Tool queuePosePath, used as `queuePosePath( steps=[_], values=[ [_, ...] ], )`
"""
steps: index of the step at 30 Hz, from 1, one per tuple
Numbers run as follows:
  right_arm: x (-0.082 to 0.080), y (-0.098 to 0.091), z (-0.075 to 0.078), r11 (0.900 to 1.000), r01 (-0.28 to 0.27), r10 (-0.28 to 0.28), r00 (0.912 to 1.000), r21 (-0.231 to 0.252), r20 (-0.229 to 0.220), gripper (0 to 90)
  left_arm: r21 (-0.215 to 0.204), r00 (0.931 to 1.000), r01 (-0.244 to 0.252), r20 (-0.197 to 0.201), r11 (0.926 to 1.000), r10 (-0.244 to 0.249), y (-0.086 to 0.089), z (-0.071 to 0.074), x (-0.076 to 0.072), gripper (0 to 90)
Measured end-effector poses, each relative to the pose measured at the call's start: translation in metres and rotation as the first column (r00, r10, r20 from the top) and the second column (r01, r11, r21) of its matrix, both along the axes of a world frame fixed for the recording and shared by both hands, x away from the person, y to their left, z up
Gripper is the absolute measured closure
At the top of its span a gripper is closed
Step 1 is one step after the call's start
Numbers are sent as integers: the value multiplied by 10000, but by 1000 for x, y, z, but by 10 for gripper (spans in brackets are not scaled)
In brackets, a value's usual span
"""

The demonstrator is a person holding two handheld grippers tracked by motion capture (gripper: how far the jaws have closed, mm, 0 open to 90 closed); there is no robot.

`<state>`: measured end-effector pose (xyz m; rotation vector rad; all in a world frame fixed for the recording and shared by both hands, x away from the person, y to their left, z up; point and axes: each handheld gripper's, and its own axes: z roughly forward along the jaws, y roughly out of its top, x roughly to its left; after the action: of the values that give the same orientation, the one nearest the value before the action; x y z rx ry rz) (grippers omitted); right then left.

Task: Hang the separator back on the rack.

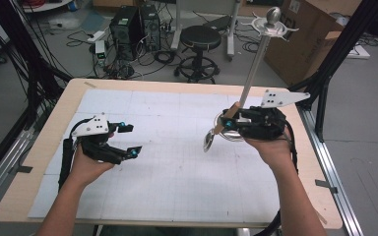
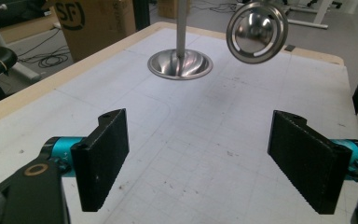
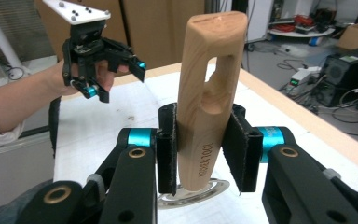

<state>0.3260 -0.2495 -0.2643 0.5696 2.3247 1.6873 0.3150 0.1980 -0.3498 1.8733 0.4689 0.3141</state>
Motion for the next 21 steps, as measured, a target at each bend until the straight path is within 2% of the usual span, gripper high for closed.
queuePosePath(
  steps=[11, 21],
  values=[
    [4, -29, 32, 9983, 568, -565, 9979, -109, 313, 677, -54, 9998, -171, -34, 9998, 171, 4, -1, 0, 165],
    [11, -48, 51, 9938, 1110, -1107, 9927, -30, 479, 677, -116, 9999, -127, -55, 9999, 126, 3, -2, 0, 164]
  ],
)
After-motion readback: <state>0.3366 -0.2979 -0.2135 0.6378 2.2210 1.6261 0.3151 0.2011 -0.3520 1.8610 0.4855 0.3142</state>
